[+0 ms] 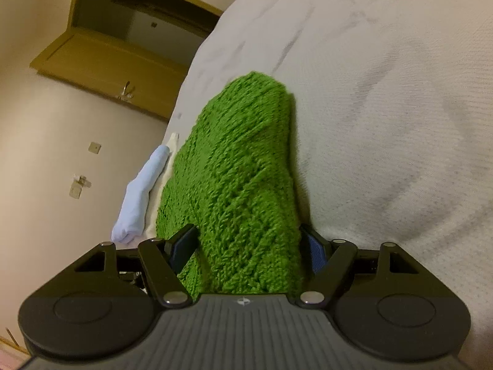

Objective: Fold clothes
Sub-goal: 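Grasp the folded vest with both grippers and lift it off the duvet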

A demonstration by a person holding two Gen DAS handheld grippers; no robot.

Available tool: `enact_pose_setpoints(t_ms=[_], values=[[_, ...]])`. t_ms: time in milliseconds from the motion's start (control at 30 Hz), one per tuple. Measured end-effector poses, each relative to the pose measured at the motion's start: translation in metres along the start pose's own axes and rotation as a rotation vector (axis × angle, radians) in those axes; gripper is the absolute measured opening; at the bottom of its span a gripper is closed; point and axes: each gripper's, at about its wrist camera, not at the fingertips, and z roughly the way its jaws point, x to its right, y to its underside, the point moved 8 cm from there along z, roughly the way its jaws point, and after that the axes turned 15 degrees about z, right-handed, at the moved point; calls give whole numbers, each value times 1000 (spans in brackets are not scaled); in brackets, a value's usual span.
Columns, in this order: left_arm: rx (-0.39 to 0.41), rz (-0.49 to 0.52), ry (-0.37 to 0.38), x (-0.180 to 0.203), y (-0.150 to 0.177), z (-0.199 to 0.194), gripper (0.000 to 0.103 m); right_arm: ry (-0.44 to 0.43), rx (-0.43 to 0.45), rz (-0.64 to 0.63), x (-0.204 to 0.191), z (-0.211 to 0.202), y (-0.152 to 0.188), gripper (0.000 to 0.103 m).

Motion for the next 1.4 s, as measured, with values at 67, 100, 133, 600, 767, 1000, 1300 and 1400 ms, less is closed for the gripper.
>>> enact_pose_setpoints(t_ms=[67, 100, 133, 600, 767, 1000, 1300, 1400], values=[[-5, 8, 2, 1, -5, 7, 31, 9, 8, -11, 2, 6, 3, 54], [-9, 26, -5, 3, -7, 8, 31, 1, 14, -5, 3, 7, 2, 48], [-12, 44, -12, 5, -10, 10, 30, -9, 21, 3, 4, 8, 1, 44], [-78, 82, -185, 75, -82, -24, 25, 67, -19, -51, -81, -5, 0, 36], [-40, 67, -213, 97, -134, -71, 25, 53, -47, -53, -147, 4, -4, 36], [-6, 58, -286, 99, -222, -171, 25, 13, -98, -15, -244, 68, 6, 36], [27, 175, -371, 71, -377, -268, 25, -115, -78, -30, -374, 213, 23, 36], [15, 201, -397, 45, -415, -279, 25, -130, -54, -31, -392, 260, 22, 36]])
